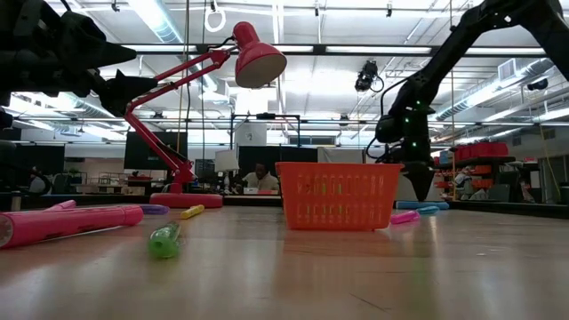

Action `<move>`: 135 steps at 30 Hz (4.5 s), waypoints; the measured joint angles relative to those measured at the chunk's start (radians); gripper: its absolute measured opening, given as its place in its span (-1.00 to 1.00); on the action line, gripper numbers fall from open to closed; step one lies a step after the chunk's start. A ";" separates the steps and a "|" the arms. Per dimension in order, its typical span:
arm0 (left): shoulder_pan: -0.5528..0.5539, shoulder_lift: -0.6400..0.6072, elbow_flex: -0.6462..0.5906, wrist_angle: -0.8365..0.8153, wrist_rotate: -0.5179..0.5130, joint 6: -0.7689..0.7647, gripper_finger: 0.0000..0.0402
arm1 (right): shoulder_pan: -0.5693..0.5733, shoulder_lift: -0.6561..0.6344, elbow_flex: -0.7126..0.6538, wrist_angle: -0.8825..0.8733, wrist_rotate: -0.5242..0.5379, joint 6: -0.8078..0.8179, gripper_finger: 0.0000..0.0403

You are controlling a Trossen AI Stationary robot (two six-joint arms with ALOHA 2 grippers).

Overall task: Pick & Place Markers
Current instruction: Put the top blue highlighter into the black bin

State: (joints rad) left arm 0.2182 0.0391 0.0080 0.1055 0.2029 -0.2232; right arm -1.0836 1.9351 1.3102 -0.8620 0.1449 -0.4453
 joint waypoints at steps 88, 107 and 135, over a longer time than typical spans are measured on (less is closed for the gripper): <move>0.000 0.000 0.000 0.000 0.000 0.000 0.53 | 0.158 -0.222 0.038 -0.399 0.058 -0.236 -0.76; 0.000 0.000 0.000 0.000 0.000 0.000 0.53 | 0.340 -0.222 0.038 -0.391 0.057 -0.336 -0.76; 0.000 0.000 0.000 0.000 0.000 0.000 0.53 | 0.689 -0.223 0.039 -0.244 0.049 -0.760 -0.76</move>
State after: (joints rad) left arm 0.2184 0.0390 0.0082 0.1054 0.2030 -0.2230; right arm -0.3942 1.7123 1.3487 -1.1061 0.1940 -1.2057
